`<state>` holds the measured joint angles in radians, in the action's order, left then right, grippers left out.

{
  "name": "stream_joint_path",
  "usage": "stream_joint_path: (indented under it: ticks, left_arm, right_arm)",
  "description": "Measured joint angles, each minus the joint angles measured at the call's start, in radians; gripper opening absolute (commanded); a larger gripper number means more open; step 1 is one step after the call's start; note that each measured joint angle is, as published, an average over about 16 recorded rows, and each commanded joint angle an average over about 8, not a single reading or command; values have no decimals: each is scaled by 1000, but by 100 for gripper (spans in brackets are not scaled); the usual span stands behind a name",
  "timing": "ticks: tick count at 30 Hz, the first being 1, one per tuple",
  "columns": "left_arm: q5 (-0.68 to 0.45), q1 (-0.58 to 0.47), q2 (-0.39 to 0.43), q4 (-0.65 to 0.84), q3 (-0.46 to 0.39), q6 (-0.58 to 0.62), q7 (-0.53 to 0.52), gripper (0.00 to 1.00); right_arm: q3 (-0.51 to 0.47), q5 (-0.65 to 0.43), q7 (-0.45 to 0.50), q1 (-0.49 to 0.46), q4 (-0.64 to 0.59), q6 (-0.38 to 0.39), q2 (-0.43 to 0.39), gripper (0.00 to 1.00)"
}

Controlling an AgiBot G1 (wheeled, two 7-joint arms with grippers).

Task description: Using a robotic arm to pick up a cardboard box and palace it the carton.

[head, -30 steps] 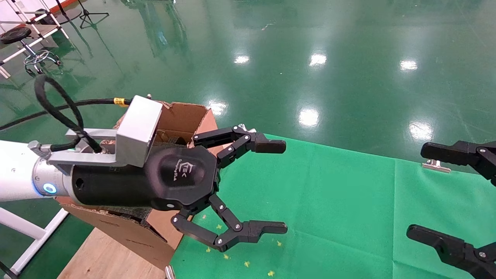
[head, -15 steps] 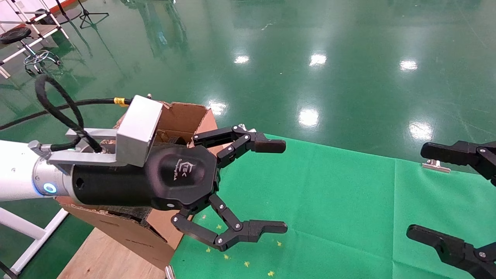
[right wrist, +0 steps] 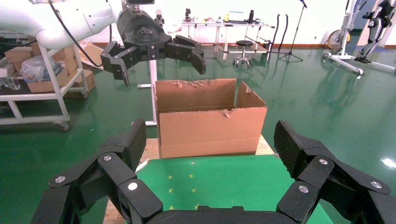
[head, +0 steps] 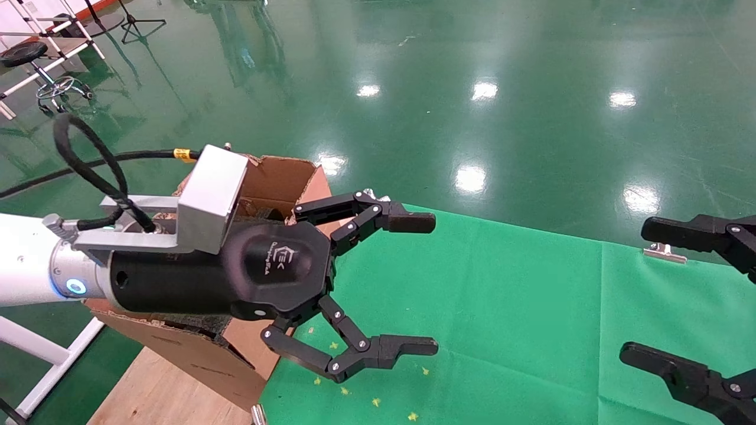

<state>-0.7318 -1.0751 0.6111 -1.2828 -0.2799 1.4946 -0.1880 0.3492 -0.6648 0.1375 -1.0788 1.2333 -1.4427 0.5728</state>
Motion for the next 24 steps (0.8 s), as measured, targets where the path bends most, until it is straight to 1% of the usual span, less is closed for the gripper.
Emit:
stream_joint_path:
  ticks: [24]
  left_arm:
    - [0, 0, 0, 0, 0, 0, 0, 100]
  right_arm:
    - [0, 0, 0, 0, 0, 0, 0, 100]
